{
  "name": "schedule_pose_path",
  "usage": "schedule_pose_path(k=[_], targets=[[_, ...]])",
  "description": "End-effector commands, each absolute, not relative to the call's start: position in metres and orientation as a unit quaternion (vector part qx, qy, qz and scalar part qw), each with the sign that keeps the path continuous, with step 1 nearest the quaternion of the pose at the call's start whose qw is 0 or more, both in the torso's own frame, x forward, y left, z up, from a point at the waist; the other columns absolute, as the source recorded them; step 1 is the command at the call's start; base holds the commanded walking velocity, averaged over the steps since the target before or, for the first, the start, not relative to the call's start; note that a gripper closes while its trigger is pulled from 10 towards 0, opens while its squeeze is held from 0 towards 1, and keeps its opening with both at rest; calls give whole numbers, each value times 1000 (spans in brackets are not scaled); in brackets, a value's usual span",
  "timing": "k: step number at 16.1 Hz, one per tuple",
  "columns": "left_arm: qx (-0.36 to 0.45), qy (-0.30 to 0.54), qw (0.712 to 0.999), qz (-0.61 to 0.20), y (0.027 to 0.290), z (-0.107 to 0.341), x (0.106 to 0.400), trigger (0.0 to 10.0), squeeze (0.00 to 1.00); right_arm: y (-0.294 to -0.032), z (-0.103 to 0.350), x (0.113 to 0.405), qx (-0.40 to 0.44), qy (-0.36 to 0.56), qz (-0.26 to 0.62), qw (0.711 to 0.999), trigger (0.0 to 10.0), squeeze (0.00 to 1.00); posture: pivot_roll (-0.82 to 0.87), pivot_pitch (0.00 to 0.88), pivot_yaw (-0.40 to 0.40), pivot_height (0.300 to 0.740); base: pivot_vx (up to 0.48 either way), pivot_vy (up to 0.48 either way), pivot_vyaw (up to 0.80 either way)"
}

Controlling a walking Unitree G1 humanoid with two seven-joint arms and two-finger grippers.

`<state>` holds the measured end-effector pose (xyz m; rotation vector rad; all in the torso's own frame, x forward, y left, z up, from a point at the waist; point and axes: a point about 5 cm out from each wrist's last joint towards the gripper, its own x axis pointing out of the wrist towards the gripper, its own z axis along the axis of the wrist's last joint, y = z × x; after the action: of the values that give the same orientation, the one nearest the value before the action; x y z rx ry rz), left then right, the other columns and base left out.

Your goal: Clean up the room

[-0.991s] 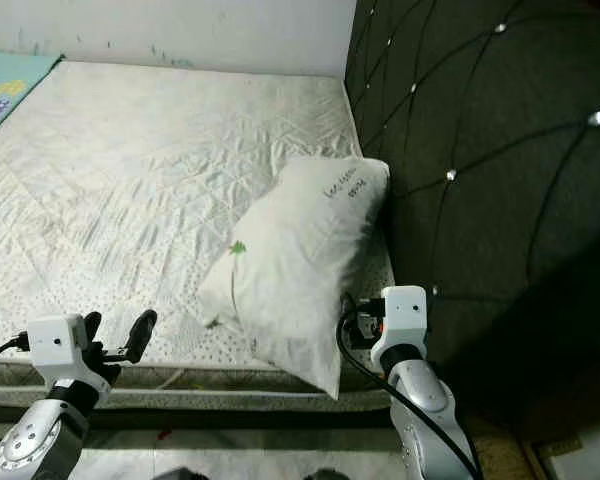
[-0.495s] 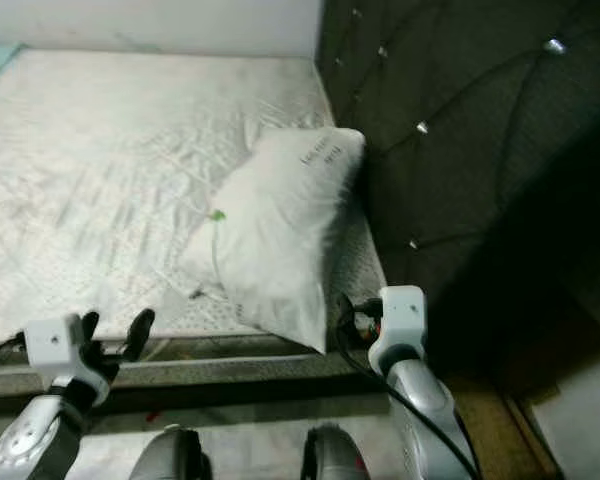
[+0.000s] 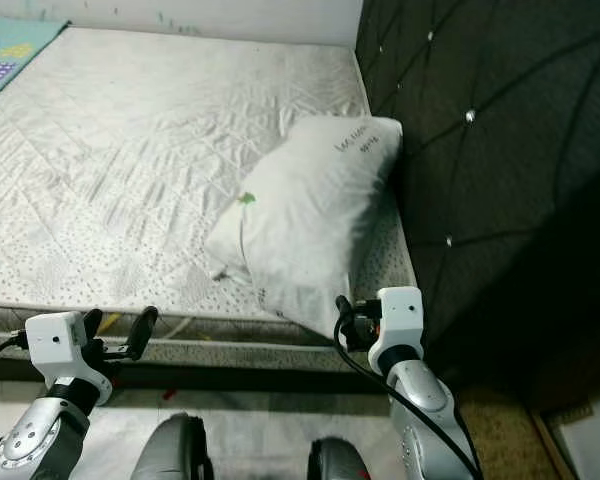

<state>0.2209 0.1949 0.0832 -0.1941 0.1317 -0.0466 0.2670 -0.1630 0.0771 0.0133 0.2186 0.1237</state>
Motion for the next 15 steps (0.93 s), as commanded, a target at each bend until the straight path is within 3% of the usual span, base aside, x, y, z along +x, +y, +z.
schedule_pose_path(k=[1,15], targets=[[-96,63,993,-24,195,85,220,10000,0,-164,78,268,3,109,64,992,10000,0,-109,131,-46,655,334,0,0],[-96,64,993,-26,195,85,222,10000,0,-163,79,270,4,105,63,993,10000,0,-107,128,-43,655,362,0,0]])
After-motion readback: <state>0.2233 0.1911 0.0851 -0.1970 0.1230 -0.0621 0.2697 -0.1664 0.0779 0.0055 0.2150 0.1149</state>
